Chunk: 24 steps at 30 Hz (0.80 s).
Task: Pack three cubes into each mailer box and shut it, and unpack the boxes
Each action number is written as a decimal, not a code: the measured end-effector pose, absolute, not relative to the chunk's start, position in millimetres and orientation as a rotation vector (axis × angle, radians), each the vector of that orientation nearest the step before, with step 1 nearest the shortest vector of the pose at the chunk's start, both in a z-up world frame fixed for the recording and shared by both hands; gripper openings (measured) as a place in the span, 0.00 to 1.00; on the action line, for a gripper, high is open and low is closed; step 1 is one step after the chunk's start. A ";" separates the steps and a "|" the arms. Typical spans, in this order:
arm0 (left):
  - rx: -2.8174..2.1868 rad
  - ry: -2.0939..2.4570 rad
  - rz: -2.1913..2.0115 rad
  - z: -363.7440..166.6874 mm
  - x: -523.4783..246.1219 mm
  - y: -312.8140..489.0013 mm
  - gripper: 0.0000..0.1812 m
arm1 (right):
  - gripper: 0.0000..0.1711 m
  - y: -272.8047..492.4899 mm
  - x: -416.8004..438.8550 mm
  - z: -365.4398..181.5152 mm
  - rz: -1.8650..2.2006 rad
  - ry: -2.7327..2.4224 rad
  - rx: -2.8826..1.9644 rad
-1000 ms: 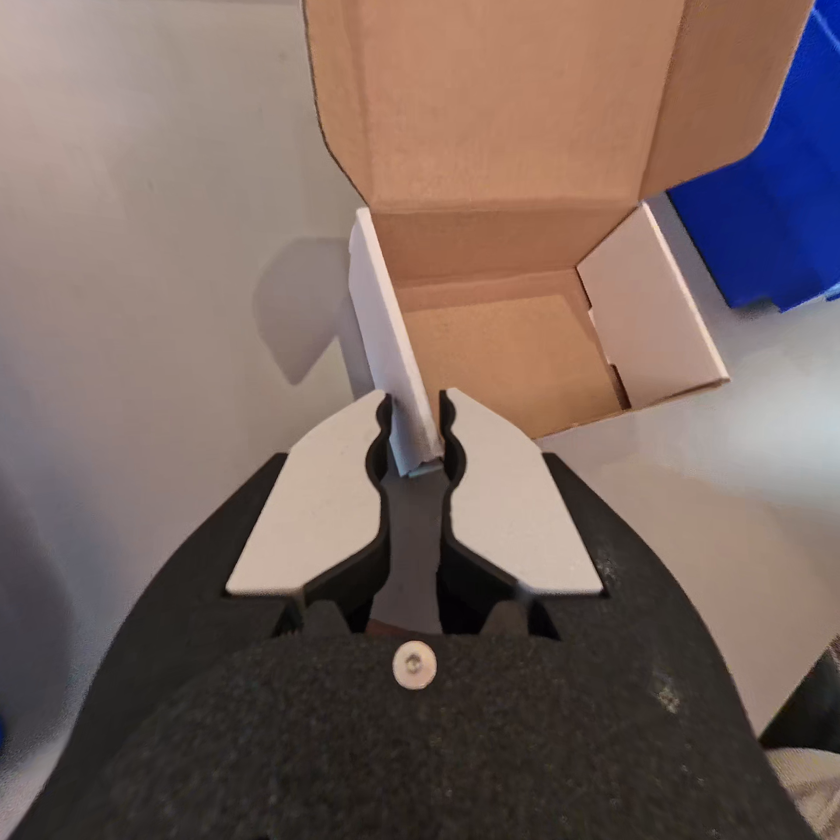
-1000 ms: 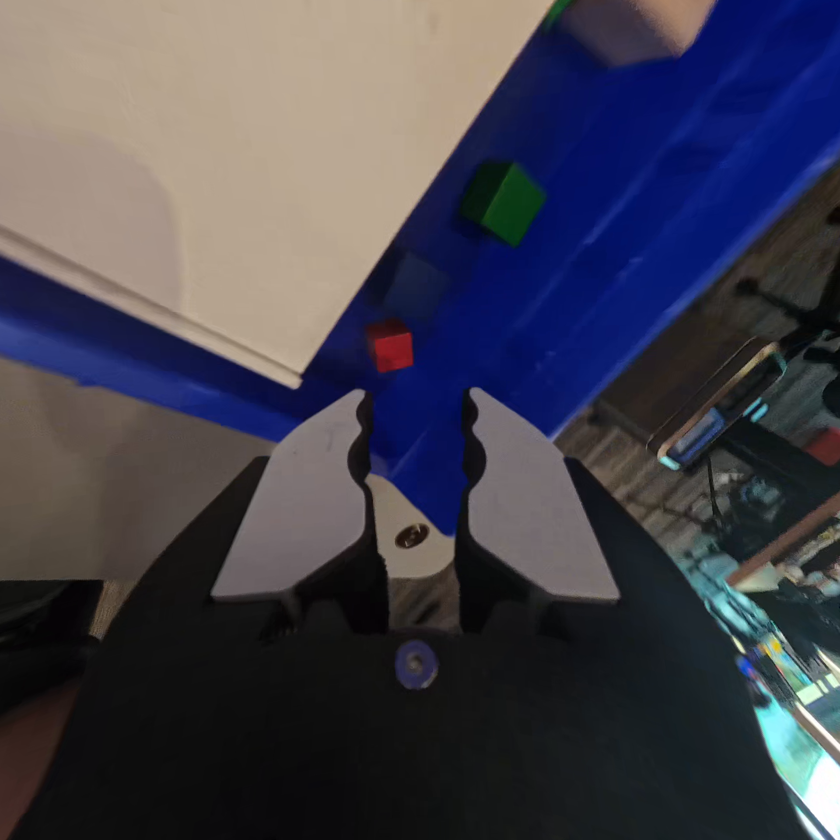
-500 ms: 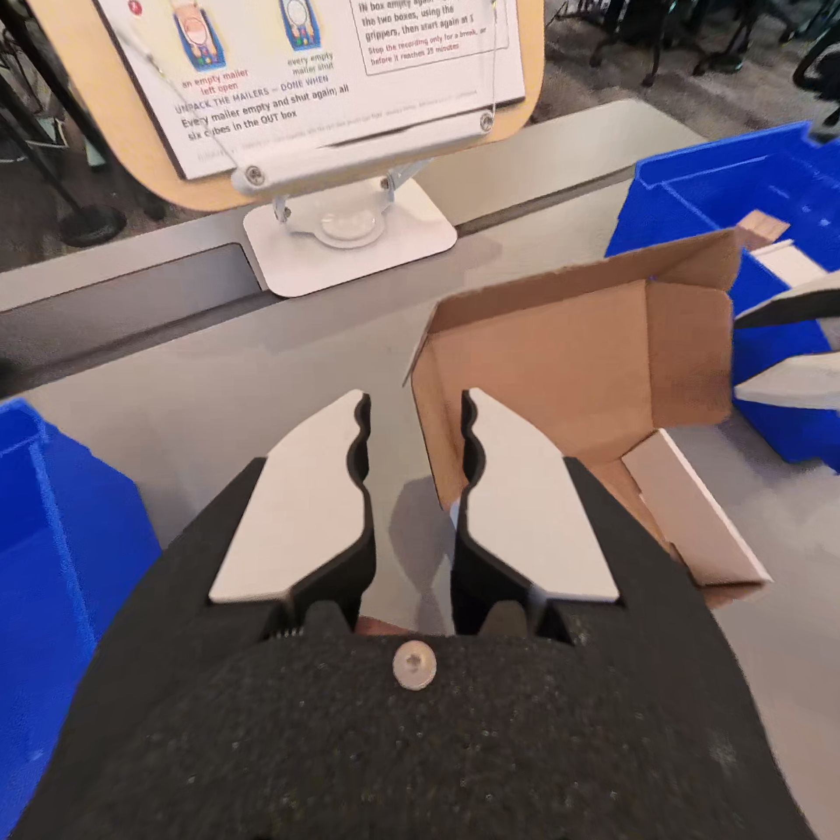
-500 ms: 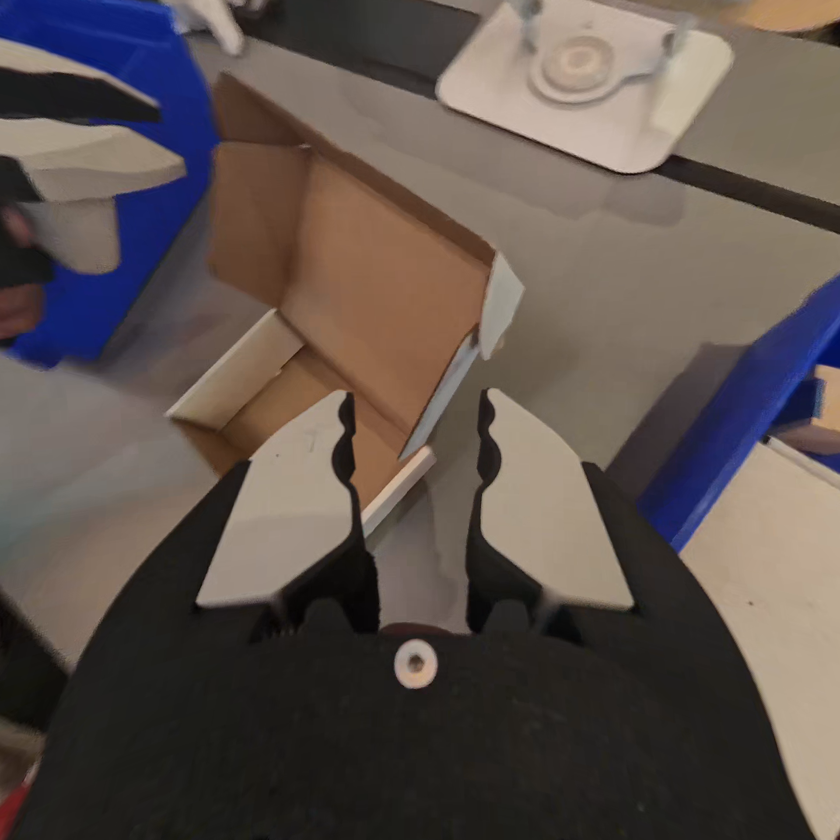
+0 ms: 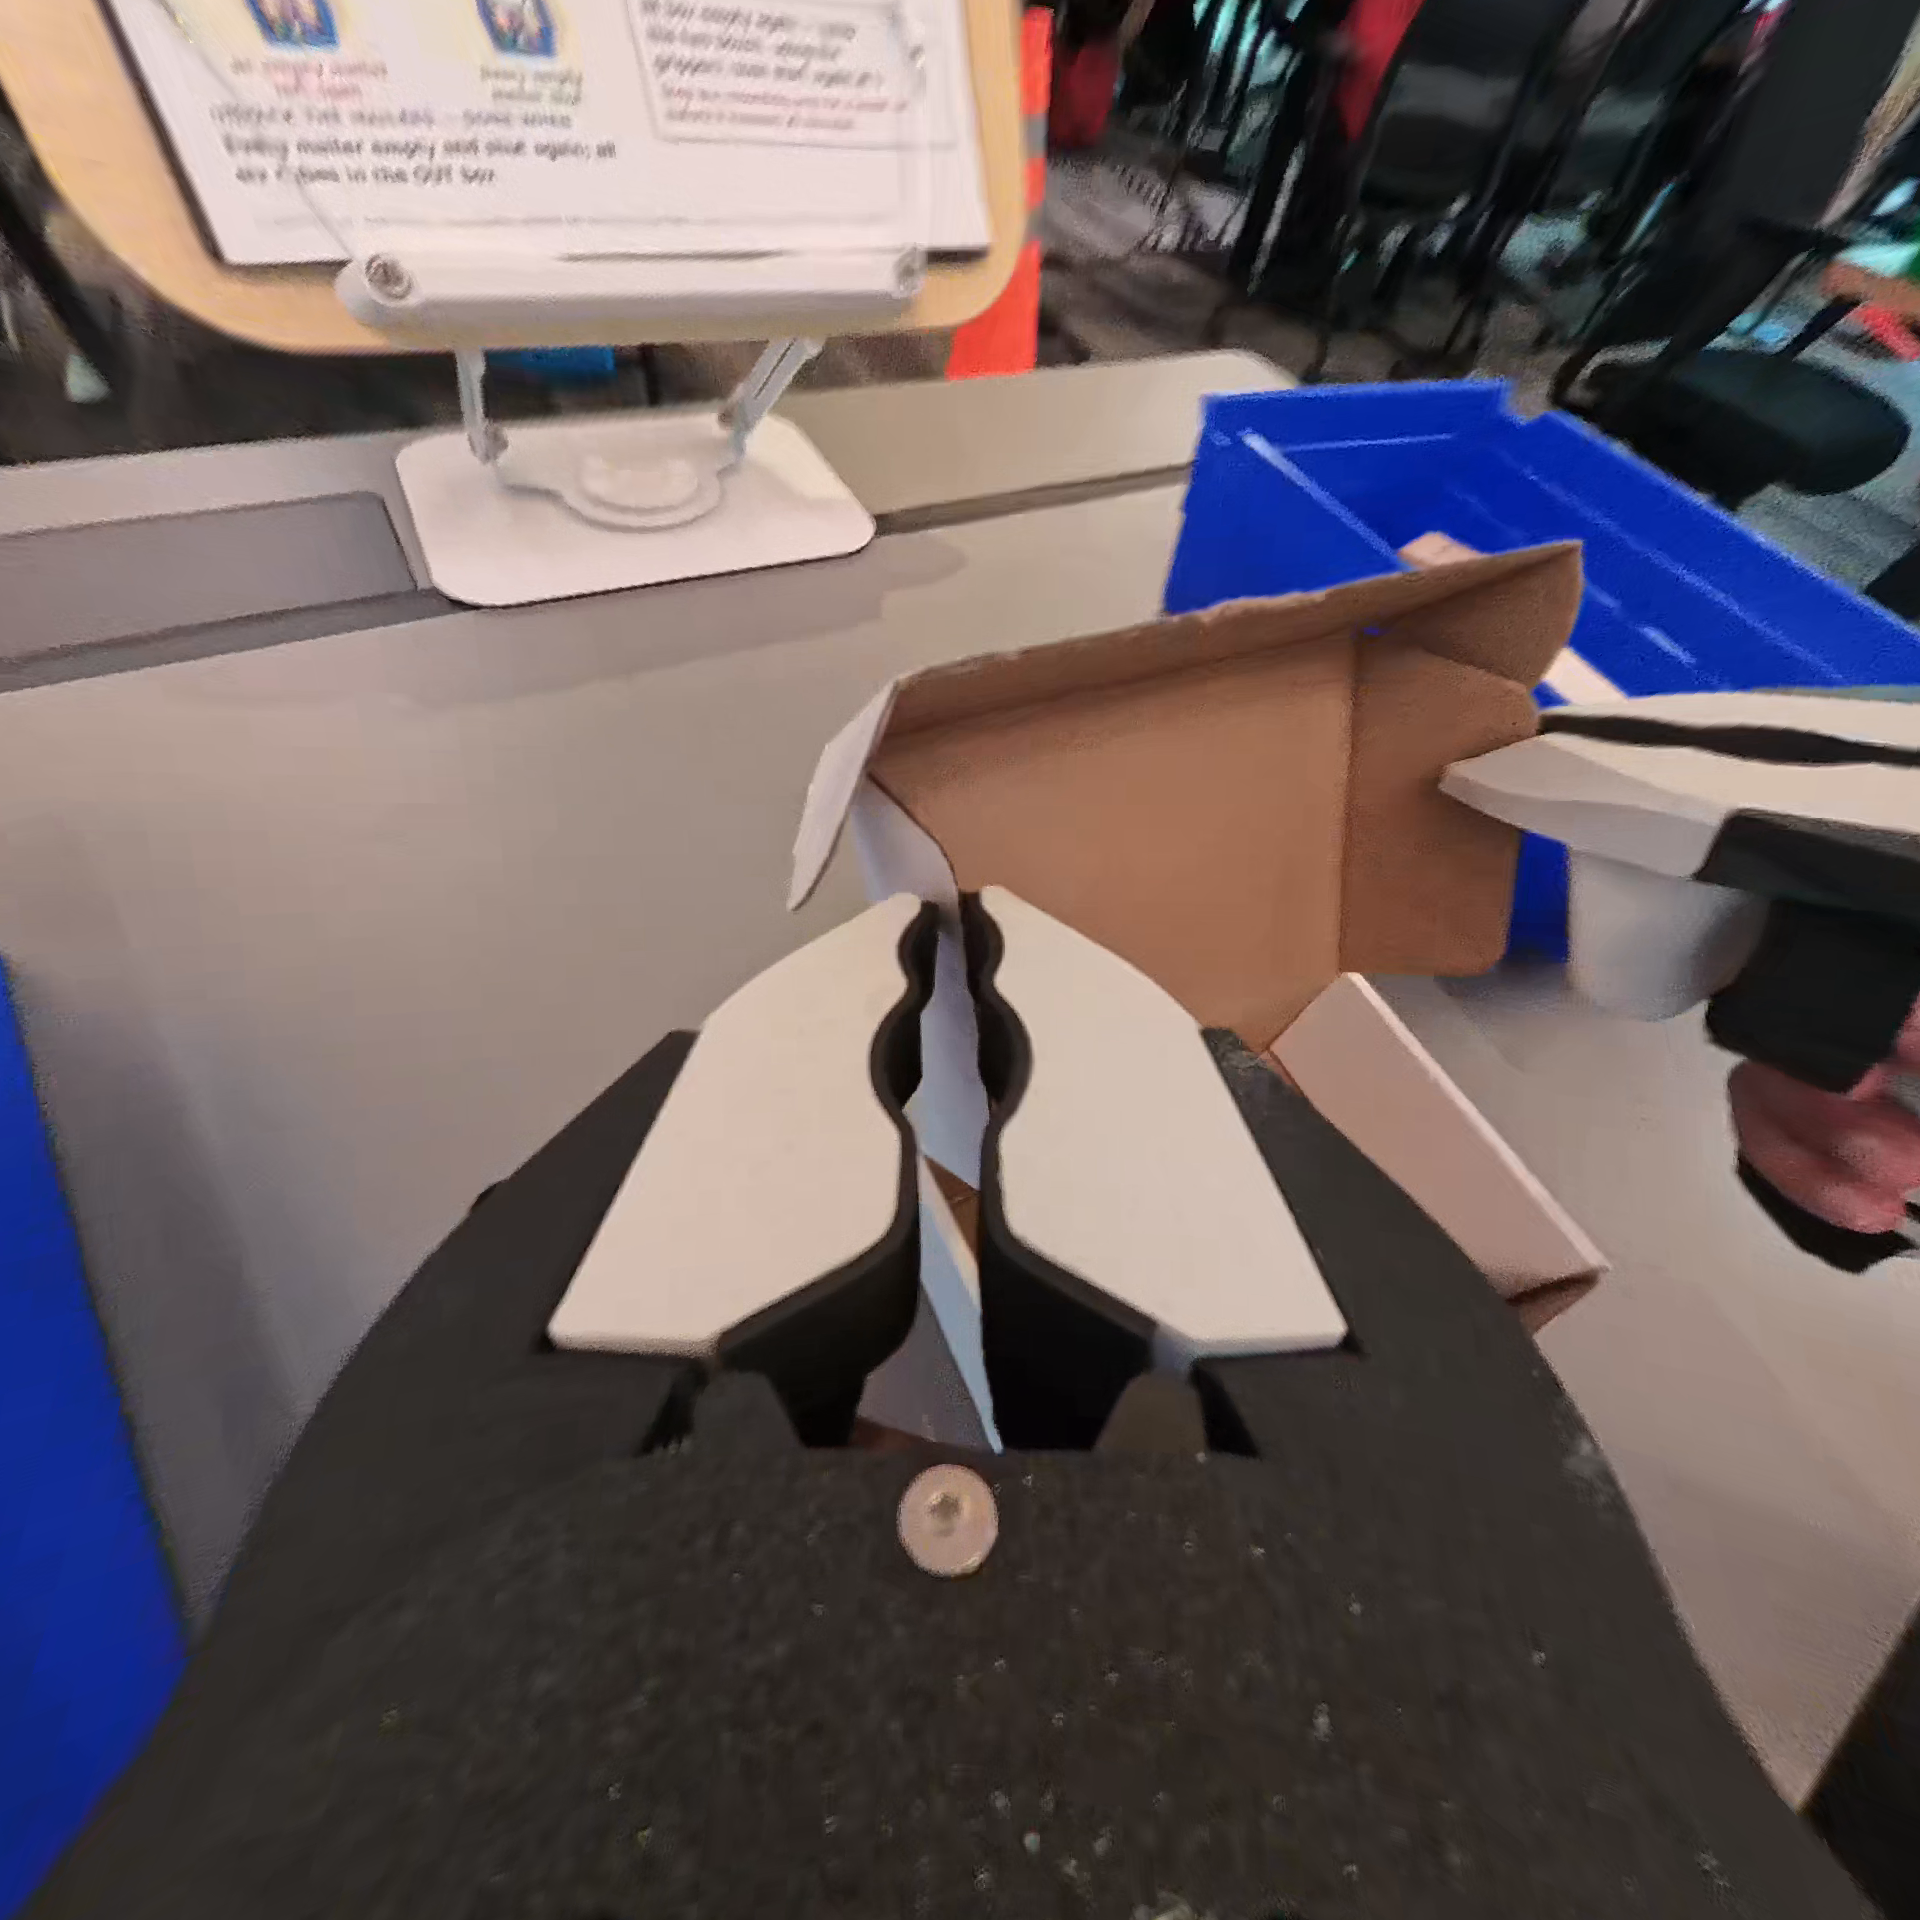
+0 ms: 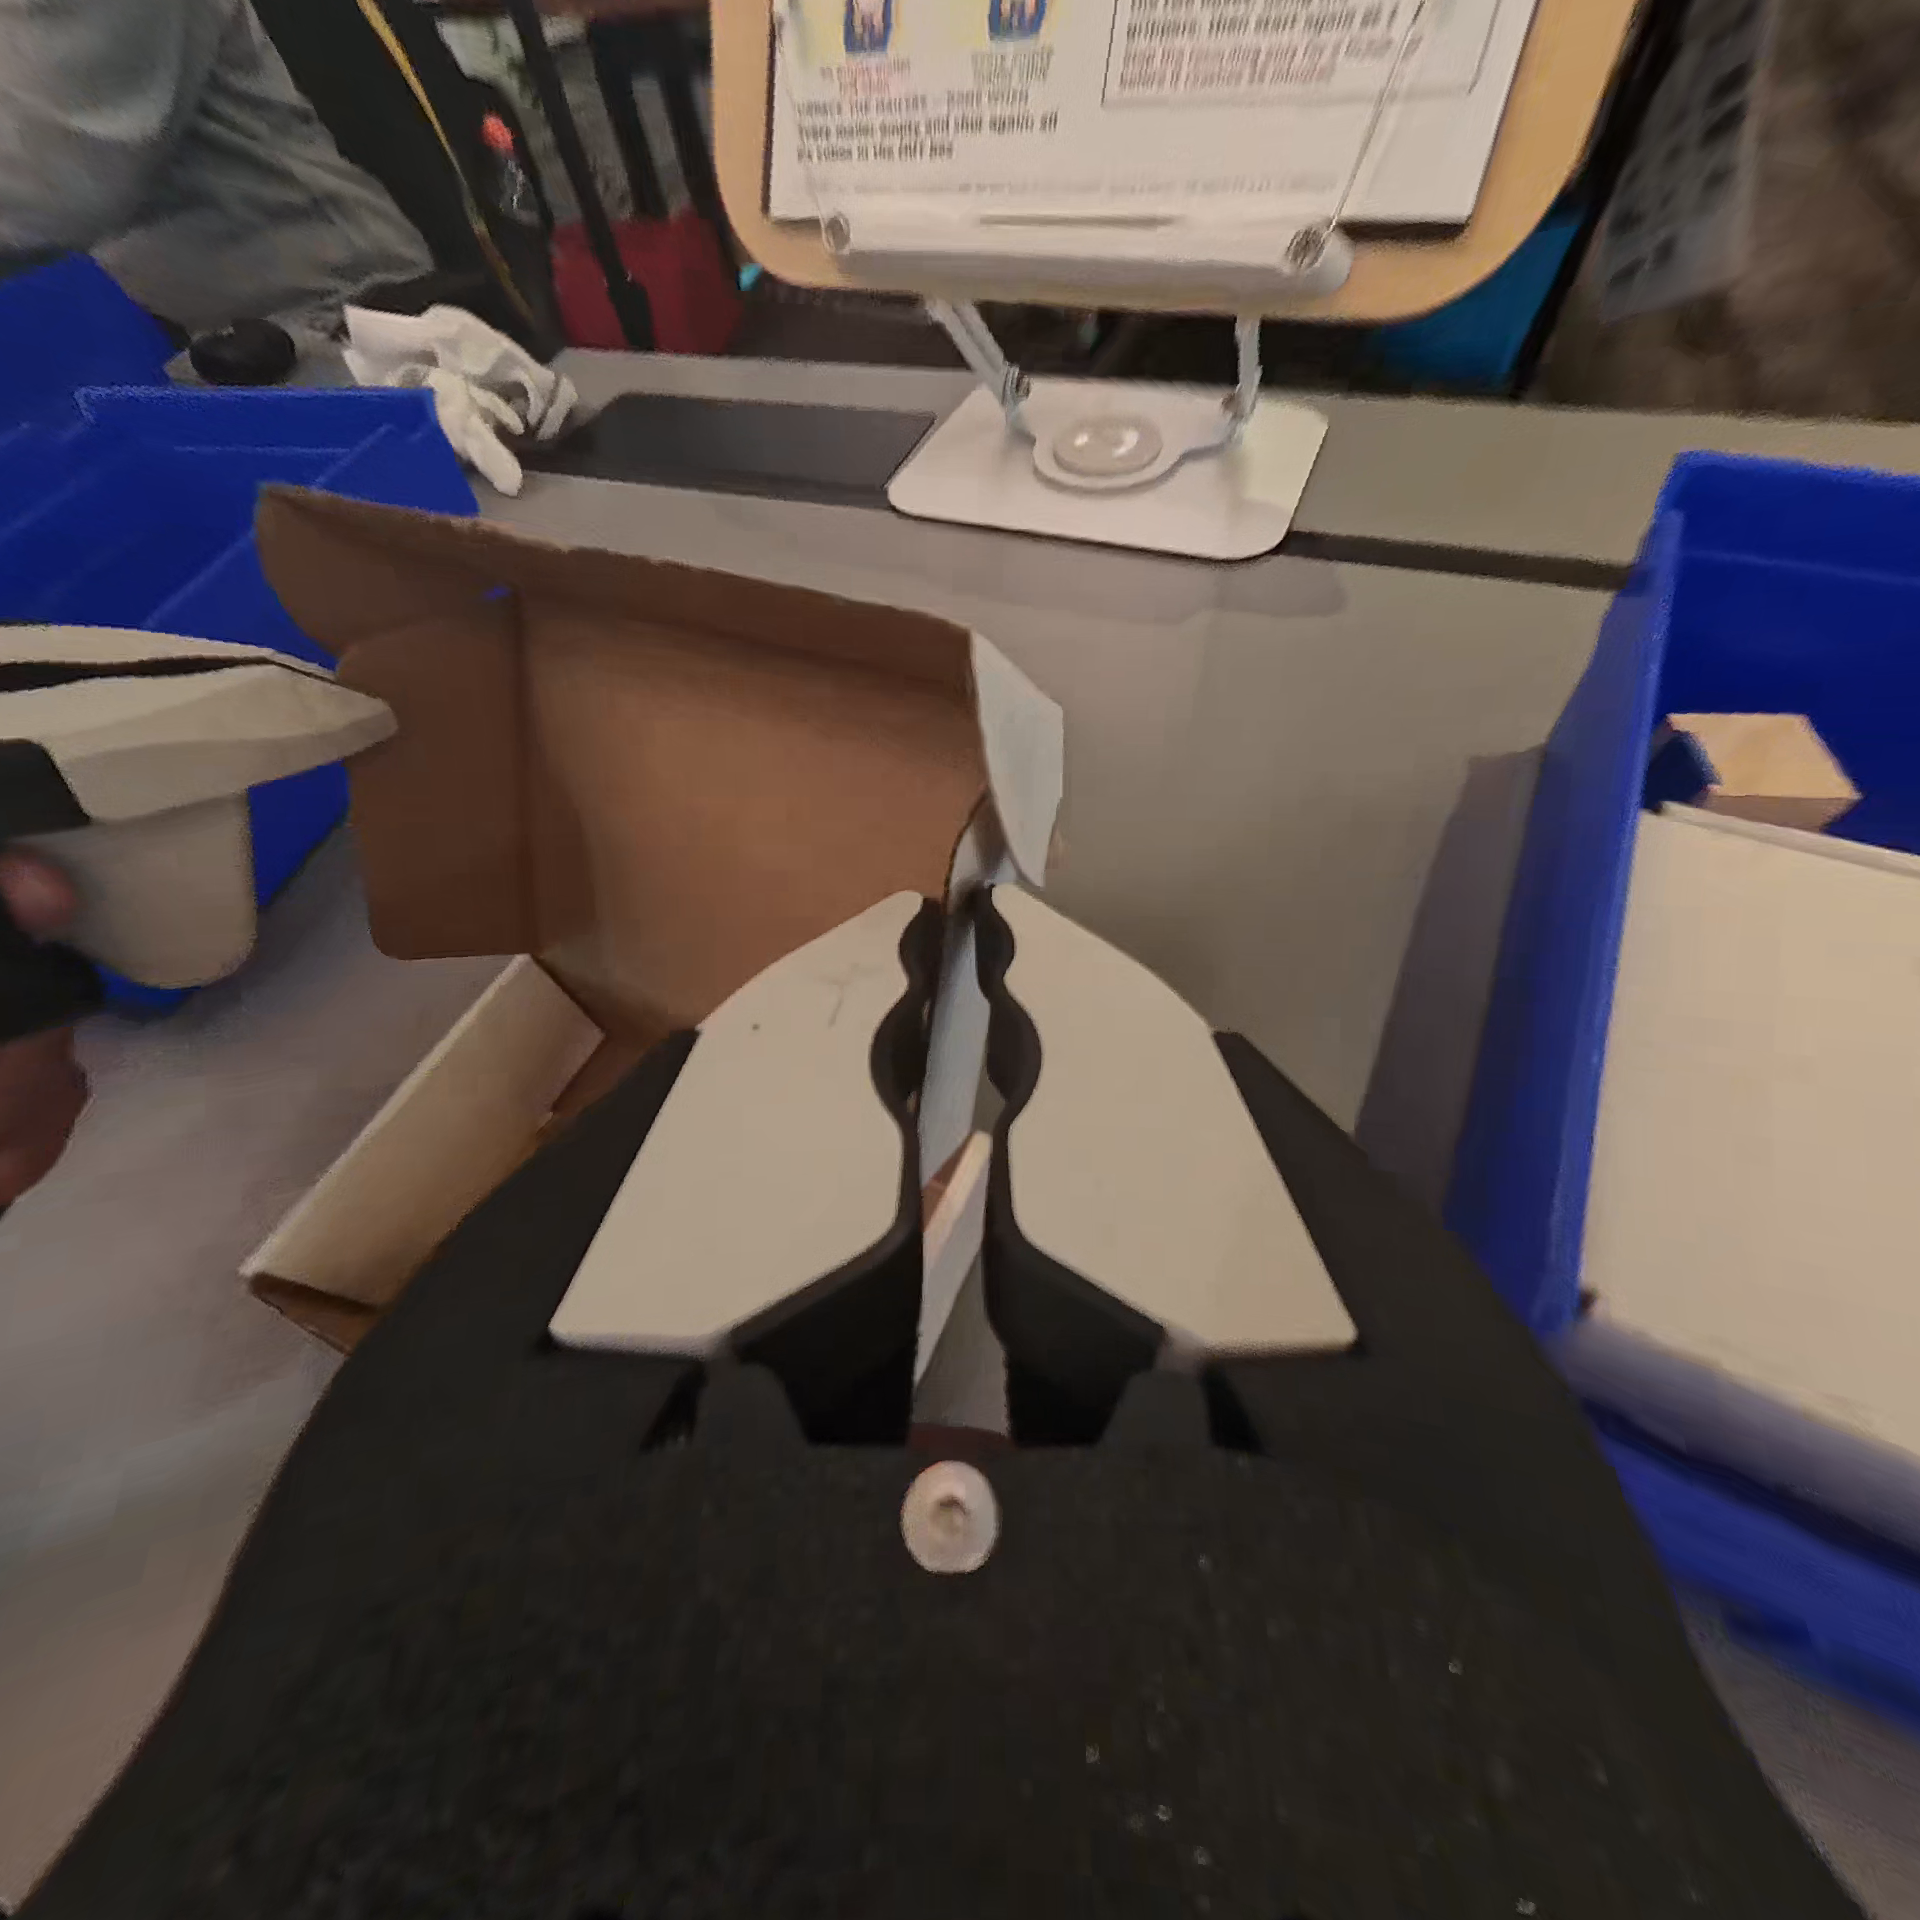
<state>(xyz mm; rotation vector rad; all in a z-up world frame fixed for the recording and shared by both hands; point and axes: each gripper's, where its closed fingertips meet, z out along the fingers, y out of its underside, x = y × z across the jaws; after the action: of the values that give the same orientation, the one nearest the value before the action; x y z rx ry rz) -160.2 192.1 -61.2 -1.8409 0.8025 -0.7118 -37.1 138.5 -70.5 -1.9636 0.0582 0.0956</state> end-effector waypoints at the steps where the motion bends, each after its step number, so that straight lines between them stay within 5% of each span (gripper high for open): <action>1: -1.788 0.799 -0.696 -61.3 -165.9 179.4 0.02 | 0.04 126.6 -43.8 -71.1 0.050 0.041 -1.913; 17: -1.798 0.980 -0.418 -121.4 -203.8 106.9 0.03 | 0.00 64.8 -82.2 -140.2 0.154 -0.011 -2.098; 24: -1.734 0.973 -0.265 -121.7 -236.4 104.9 0.18 | 0.20 42.5 -66.4 -138.3 -0.023 -0.151 -2.057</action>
<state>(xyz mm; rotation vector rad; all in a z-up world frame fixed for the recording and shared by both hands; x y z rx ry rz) -236.4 104.9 -121.7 -1.7344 0.9729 -0.2654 -66.4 42.5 -138.3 -2.0572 -0.1509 -0.0230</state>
